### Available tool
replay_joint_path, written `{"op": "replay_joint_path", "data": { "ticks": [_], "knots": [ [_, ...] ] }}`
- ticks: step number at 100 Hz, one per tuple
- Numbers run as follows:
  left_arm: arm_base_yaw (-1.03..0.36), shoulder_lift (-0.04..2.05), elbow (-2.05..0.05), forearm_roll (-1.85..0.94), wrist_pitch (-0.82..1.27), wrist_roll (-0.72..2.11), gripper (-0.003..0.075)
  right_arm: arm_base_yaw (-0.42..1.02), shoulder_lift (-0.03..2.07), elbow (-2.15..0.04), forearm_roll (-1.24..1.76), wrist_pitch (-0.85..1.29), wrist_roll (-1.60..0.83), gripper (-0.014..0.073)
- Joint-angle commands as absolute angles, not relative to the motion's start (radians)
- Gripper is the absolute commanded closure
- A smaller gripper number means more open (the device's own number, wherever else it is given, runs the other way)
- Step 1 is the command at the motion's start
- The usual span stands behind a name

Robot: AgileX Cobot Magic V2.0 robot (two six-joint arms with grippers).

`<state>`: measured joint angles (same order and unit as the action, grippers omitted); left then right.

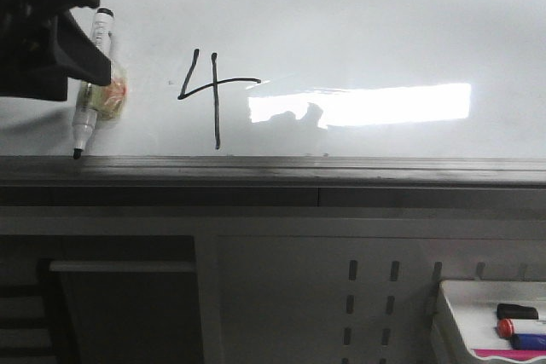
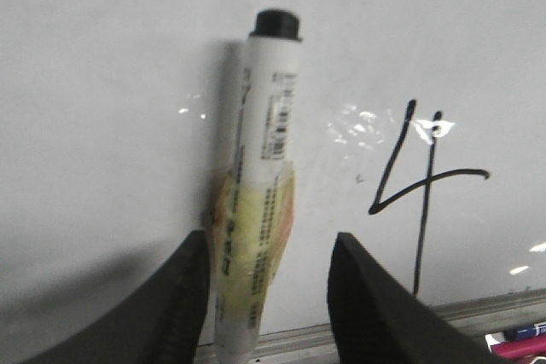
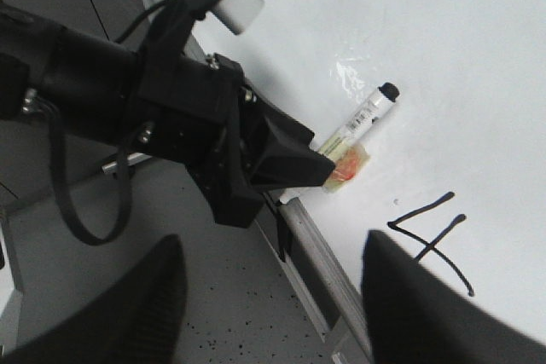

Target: Write number 4 on whiteboard

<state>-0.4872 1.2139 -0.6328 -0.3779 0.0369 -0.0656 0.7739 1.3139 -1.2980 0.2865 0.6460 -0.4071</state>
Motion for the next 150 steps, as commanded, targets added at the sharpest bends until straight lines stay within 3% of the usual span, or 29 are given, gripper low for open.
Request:
{"op": "replay_joint_path", "data": {
  "ticks": [1,7,13,27,59,79,104,150],
  "knots": [
    [-0.485,1.136,-0.665,-0.339,-0.01,-0.064,0.0416,0.767,1.265,-1.327,0.272,0.6,-0.414,0.0414],
    [-0.485,1.091,-0.659,-0.303,-0.006,-0.064,0.0425,0.767,1.253,-1.325,0.272,0.602,-0.414,0.054],
    [-0.485,1.035,-0.648,-0.271,0.0,-0.064,0.0484,0.767,1.229,-1.31,0.272,0.591,-0.414,0.0664],
    [-0.485,0.882,-0.597,-0.237,-0.023,-0.064,0.0739,0.767,1.135,-1.199,0.272,0.485,-0.414,0.0658],
    [-0.485,0.504,-0.371,-0.053,-0.121,-0.064,0.0741,0.769,0.749,-0.68,0.272,0.016,-0.414,0.0658],
    [-0.485,0.359,-0.267,-0.035,-0.121,-0.064,0.0741,0.769,0.51,-0.45,0.272,-0.027,-0.414,0.0658],
    [-0.485,0.333,-0.257,-0.039,-0.121,-0.064,0.0741,0.769,0.355,-0.362,0.272,-0.027,-0.414,0.0658],
    [-0.485,0.333,-0.257,-0.039,-0.121,-0.064,0.0741,0.769,0.352,-0.358,0.272,-0.029,-0.414,0.0658]
  ]
}}
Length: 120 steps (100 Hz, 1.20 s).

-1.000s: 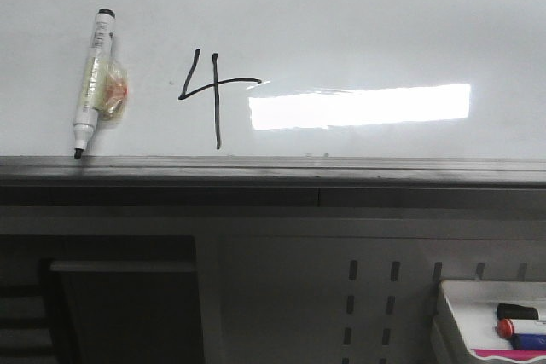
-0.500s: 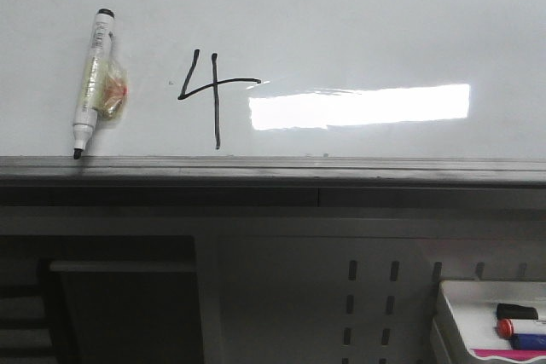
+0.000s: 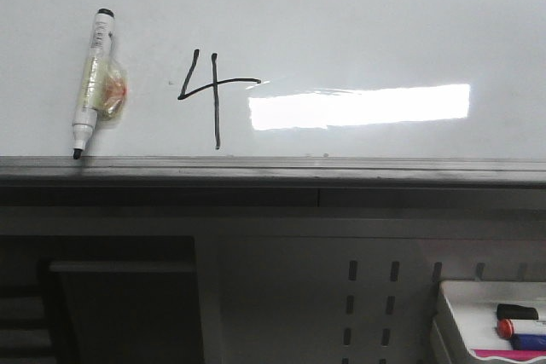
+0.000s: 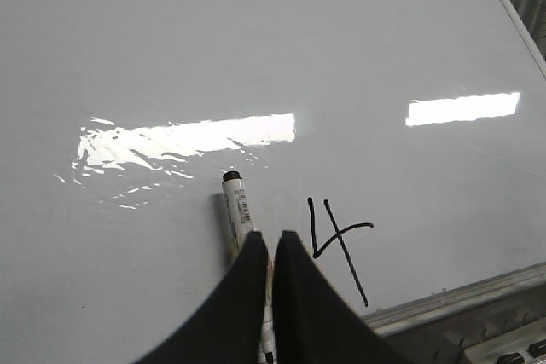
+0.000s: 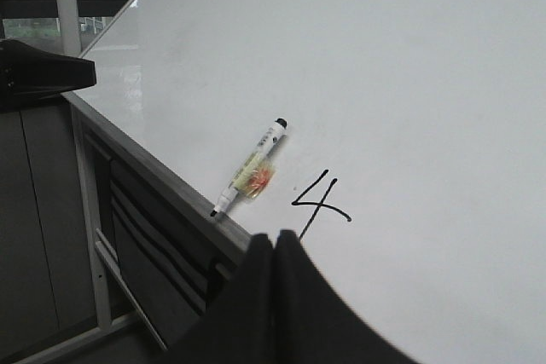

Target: Write number 4 on whiteboard

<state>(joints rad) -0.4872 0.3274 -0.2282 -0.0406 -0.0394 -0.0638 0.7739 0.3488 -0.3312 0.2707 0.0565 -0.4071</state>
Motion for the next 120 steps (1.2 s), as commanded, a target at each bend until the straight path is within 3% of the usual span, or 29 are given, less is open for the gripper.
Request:
{"op": "replay_joint_path", "data": {
  "ticks": [1,29,79,93,104,120],
  "knots": [
    [-0.485,0.333,-0.257,-0.039,-0.121,-0.064,0.0741,0.769,0.352,-0.358,0.272,-0.029,-0.414,0.0658],
    [-0.443,0.287,-0.207,-0.037,-0.09,-0.064,0.0741,0.769,0.352,-0.358,0.272,-0.029,-0.414,0.0658],
    [-0.08,-0.029,0.0,0.061,0.052,-0.064,0.0741,0.769,0.352,-0.358,0.272,-0.029,-0.414,0.0658],
    [-0.056,-0.029,0.039,0.059,0.117,-0.064,0.0741,0.769,0.352,-0.358,0.272,-0.029,-0.414,0.0658],
    [-0.056,-0.03,0.039,0.048,0.297,-0.064,0.0741,0.769,0.352,-0.358,0.272,-0.029,-0.414,0.0658],
    [-0.056,-0.03,0.039,0.048,0.292,-0.066,0.0741,0.769,0.352,-0.358,0.272,-0.029,-0.414,0.0658]
  ]
}}
